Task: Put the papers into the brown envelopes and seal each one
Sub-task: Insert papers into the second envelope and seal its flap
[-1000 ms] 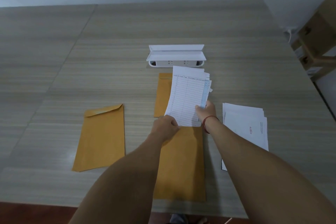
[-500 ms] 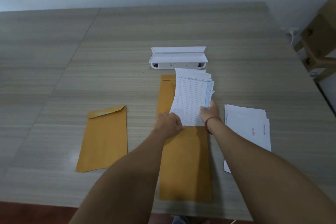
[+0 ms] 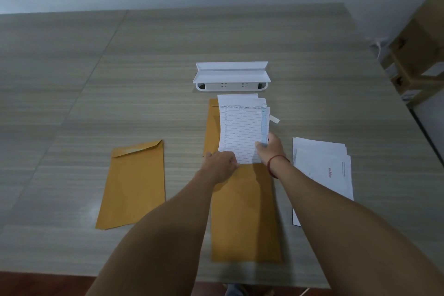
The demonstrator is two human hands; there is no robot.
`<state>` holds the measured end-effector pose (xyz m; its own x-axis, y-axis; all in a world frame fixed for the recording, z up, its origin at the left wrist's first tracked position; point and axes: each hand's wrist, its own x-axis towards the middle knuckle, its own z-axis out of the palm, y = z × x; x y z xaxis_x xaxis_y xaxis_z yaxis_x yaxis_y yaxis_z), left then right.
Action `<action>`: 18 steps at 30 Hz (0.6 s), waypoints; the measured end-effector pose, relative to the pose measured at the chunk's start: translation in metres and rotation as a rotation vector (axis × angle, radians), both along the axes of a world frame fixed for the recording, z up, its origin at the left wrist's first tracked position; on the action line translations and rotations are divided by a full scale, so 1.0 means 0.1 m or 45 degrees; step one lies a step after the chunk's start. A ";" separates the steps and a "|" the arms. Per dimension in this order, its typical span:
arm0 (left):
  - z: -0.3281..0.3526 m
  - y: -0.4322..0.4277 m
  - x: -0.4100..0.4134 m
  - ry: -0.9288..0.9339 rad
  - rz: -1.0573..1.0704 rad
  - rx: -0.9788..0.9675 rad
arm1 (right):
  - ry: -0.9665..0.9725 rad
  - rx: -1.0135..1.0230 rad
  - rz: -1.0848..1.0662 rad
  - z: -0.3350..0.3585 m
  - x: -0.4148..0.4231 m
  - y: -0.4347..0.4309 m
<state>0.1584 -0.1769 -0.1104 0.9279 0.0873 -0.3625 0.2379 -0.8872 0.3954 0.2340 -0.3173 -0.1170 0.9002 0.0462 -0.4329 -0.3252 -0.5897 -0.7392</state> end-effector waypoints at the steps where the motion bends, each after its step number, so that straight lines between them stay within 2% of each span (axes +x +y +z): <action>1: 0.00 0.01 0.00 -0.015 0.005 0.006 | 0.001 -0.028 0.023 0.01 -0.01 0.00; 9: 0.02 0.06 -0.03 -0.060 0.006 0.011 | 0.087 -0.035 0.096 0.00 0.01 -0.07; 18: 0.08 0.03 0.04 -0.156 0.033 0.031 | 0.018 -0.260 0.288 0.01 -0.05 -0.03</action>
